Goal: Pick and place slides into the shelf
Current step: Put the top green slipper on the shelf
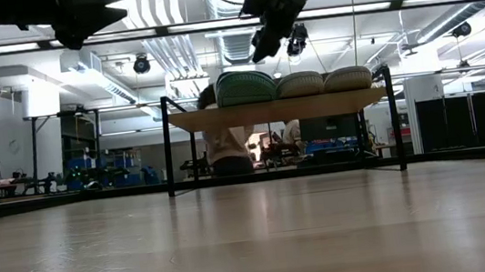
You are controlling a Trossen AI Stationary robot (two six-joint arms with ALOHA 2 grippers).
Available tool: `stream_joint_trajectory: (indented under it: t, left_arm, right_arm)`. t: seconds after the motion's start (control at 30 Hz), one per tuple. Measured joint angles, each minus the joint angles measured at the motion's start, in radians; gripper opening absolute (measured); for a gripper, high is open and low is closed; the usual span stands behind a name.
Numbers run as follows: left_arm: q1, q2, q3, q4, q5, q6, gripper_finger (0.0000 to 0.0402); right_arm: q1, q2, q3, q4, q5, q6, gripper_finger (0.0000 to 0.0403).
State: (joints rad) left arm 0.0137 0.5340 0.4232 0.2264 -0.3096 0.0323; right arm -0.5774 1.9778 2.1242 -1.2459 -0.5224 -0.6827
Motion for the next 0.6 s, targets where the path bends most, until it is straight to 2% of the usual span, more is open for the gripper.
stream_joint_trajectory:
  t: [0.1, 0.37, 0.6]
  left_arm:
    - [0.000, 0.006, -0.001, 0.001, -0.003, 0.002, 0.0207]
    - [0.000, 0.060, -0.012, -0.012, -0.003, 0.000, 0.0207]
    - [0.000, 0.104, -0.013, -0.010, -0.002, 0.001, 0.0207]
  right_arm:
    - [-0.004, 0.036, 0.033, -0.004, -0.042, -0.010, 0.0155]
    - [-0.007, 0.168, 0.232, -0.095, -0.029, -0.025, 0.0155]
    - [-0.012, 0.198, 0.222, -0.116, -0.019, -0.004, 0.0155]
